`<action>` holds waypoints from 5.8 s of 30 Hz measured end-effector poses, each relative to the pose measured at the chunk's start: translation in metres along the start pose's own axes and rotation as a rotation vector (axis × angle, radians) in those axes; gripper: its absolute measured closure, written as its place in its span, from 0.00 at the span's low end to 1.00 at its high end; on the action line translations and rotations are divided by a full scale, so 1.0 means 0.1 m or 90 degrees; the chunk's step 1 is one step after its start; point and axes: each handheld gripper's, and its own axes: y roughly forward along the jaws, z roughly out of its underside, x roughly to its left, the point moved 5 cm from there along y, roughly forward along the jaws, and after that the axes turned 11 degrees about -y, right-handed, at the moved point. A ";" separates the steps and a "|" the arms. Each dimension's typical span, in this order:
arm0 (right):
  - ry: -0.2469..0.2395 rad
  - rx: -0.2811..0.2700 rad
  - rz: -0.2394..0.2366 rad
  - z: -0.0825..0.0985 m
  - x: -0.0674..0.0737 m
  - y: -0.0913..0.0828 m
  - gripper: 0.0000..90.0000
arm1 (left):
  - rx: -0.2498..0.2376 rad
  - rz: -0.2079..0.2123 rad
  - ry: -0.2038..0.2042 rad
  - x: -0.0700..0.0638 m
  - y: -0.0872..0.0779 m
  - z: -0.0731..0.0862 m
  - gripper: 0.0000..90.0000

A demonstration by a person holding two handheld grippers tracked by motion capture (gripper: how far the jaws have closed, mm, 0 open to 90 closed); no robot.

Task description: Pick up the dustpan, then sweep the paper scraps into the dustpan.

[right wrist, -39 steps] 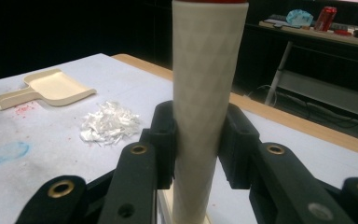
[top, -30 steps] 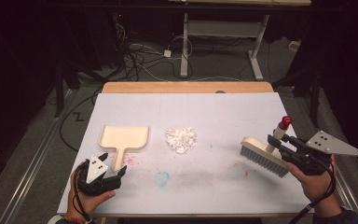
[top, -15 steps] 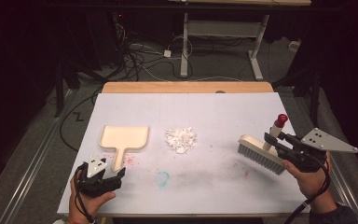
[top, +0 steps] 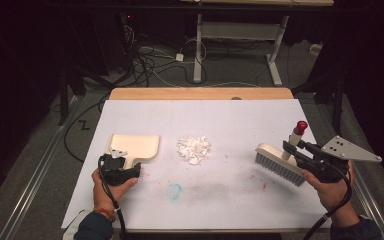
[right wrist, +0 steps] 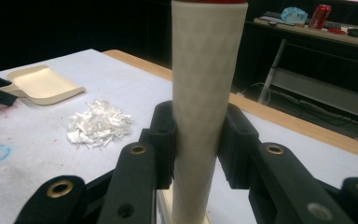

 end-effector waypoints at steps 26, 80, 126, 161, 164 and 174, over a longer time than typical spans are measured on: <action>0.001 0.010 0.004 0.03 0.00 0.04 0.78 | 0.003 0.030 0.053 0.20 -0.21 -0.27 0.70; 0.028 0.037 0.039 0.11 -0.11 0.17 0.78 | 0.092 0.159 0.246 -0.36 -0.68 0.40 0.70; 0.034 0.033 0.035 -0.20 -0.21 1.07 0.78 | 0.109 0.156 0.255 -0.37 -0.60 0.43 0.70; 0.056 0.025 0.019 -0.53 0.29 2.42 0.78 | 0.127 0.149 0.255 -0.35 -0.48 0.43 0.70; 0.038 0.027 0.006 -0.55 0.42 2.41 0.78 | 0.127 0.148 0.255 -0.35 -0.48 0.43 0.70; 0.018 0.027 -0.045 -0.61 0.73 2.34 0.78 | 0.129 0.142 0.264 -0.35 -0.47 0.43 0.70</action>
